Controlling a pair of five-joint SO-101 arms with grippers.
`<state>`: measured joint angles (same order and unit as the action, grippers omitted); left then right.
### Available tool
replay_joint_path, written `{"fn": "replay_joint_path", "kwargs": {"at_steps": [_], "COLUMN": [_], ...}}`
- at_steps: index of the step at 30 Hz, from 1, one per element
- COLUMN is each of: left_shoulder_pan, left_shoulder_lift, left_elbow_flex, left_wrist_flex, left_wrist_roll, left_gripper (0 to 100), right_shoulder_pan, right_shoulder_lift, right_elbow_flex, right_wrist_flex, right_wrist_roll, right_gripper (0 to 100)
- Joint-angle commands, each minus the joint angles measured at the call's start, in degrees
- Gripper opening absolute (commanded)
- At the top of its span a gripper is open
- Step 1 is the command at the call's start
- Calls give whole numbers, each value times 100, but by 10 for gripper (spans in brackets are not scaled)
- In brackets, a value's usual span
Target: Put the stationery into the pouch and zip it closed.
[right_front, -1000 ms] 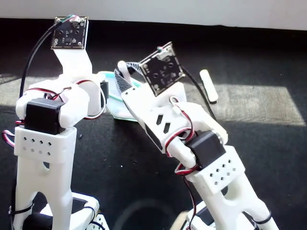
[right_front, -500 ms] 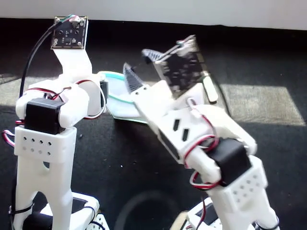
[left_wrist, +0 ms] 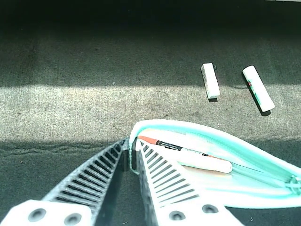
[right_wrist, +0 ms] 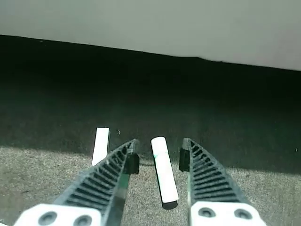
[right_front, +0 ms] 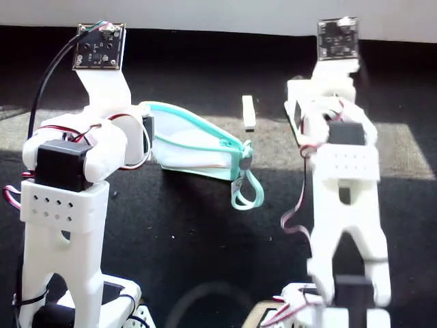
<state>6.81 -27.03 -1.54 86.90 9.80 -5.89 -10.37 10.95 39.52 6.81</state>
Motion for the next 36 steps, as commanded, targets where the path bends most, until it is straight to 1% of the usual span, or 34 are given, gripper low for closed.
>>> {"fn": "replay_joint_path", "kwargs": {"at_steps": [1,7,14,21,22,24,27,29,31,36], "left_shoulder_pan": [66,66,66,66,66,66,66,66,66,66], "left_shoulder_lift": [31,31,31,31,31,31,31,31,31,31], "left_elbow_flex": [13,13,13,13,13,13,13,13,13,13], "left_wrist_flex": [53,53,18,53,53,53,62,62,62,62], "left_wrist_roll": [-44,-44,-44,-44,-44,-44,-44,-44,-44,-44], "left_gripper": [10,10,10,10,10,10,10,10,10,10], "right_shoulder_pan": [75,198,207,207,207,207,189,198,233,365], "right_shoulder_lift": [1226,3248,5165,6730,6923,7248,7635,7811,7916,7978], "right_elbow_flex": [-646,-2378,-4462,-6563,-6809,-7266,-7881,-8242,-8611,-9710], "right_wrist_flex": [-268,-224,532,1473,1622,1982,2545,2967,3380,4462], "right_wrist_roll": [0,-18,0,9,62,457,1266,1609,1714,1705], "right_gripper": [149,149,149,146,145,123,0,14,5,6]}}
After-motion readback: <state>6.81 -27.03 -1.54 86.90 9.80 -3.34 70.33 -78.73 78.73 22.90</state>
